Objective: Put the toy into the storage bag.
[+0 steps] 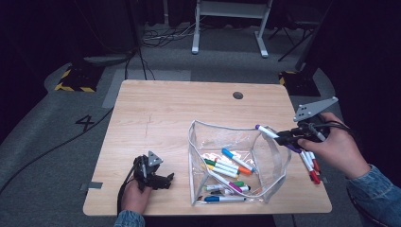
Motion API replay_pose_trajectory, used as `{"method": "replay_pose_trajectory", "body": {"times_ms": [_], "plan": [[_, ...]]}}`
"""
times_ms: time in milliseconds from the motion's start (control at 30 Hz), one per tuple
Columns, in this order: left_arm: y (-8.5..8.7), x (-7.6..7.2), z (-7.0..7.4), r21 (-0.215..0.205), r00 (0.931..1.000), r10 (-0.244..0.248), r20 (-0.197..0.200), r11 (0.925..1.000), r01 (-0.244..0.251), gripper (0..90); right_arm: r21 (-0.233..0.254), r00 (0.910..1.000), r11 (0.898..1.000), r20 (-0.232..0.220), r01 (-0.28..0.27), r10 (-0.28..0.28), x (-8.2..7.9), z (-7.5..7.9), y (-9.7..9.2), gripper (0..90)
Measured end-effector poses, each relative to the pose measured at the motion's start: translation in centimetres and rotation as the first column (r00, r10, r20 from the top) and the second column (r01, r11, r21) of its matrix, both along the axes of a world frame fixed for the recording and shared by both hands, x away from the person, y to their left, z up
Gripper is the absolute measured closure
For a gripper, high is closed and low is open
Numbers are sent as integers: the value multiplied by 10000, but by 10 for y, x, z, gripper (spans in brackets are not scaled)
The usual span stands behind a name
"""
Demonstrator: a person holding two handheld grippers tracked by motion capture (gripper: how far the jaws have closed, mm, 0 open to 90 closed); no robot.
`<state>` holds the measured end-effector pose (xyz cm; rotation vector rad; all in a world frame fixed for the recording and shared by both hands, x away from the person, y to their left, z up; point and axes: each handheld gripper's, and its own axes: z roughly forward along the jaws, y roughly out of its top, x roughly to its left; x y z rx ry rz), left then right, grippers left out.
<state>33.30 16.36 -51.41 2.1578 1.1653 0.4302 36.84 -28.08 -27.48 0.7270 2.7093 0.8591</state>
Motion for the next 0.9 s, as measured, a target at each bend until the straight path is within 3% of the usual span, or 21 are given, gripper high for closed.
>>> {"method": "replay_pose_trajectory", "body": {"times_ms": [133,333,467,633,767,833,867,900], "plan": [[0,0,0,-25,10000,-5,-13,10000,5,0,-188,9975,9975,-220,-677,673,-1,-4,19,771],[-1,1,0,-27,10000,-10,-33,10000,10,0,-665,9828,9811,-444,-1818,1791,-5,-9,46,771],[-1,1,0,-49,10000,-5,-40,10000,5,0,-1005,9692,9653,-756,-2411,2342,-8,-15,60,771],[-1,1,0,-47,10000,-8,-39,10000,8,0,-1576,9563,9461,-1229,-2829,2655,-9,-26,76,771],[-1,1,0,-50,10000,-7,-39,10000,7,0,-2115,9473,9263,-1452,-3117,2856,-9,-35,88,771],[-1,1,0,-49,10000,-7,-38,10000,6,0,-2196,9459,9230,-1481,-3160,2886,-10,-36,91,771],[-1,1,0,-47,10000,-7,-40,10000,6,0,-2438,9402,9104,-1534,-3343,3042,-13,-39,99,771],[-1,1,0,-48,10000,-7,-40,10000,7,0,-2550,9373,9041,-1558,-3430,3117,-14,-39,101,771]]}}
